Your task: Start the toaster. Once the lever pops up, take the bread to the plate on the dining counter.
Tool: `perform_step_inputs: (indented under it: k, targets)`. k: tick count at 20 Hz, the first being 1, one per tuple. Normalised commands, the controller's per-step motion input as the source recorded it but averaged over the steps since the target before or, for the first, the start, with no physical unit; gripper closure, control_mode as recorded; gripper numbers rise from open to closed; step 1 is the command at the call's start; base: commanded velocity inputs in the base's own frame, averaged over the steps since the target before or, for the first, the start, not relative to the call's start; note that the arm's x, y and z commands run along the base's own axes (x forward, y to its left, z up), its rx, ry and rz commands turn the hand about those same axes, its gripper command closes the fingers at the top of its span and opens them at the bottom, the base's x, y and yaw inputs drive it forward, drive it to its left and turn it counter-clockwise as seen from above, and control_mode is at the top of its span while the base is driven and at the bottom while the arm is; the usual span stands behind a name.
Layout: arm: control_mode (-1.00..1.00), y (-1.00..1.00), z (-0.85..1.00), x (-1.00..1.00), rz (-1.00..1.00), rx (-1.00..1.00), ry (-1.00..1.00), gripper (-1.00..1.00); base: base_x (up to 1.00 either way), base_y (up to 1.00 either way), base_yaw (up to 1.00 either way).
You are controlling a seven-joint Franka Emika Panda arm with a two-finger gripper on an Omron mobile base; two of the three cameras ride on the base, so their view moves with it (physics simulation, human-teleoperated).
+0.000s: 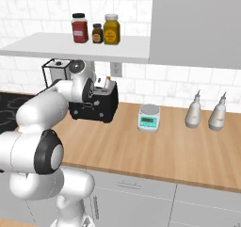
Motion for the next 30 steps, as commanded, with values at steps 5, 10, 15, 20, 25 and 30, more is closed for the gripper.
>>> perform_step_inputs:
  k: [5, 10, 15, 20, 25, 30]
  targets:
    - [-1.0, 0.04, -0.16, 0.14, 0.0, 0.0, 0.0, -1.0, 0.0, 0.0, 0.0]
    - [-1.0, 0.0, -0.18, 0.28, 0.0, 0.0, 0.0, -1.0, 0.0, 0.0, 0.0]
    - [-1.0, 0.0, -0.12, 0.46, 0.0, 0.0, 0.0, -1.0, 0.0, 0.0, 0.0]
    - [-1.0, 0.0, -0.14, 0.51, 0.0, 0.0, 0.0, -1.0, 0.0, 0.0, 0.0]
    - [-1.0, 0.0, -0.17, 0.41, 0.0, 0.0, 0.0, -1.0, 0.0, 0.0, 0.0]
    - [-1.0, 0.0, -0.15, 0.35, 0.0, 0.0, 0.0, -1.0, 0.0, 0.0, 0.0]
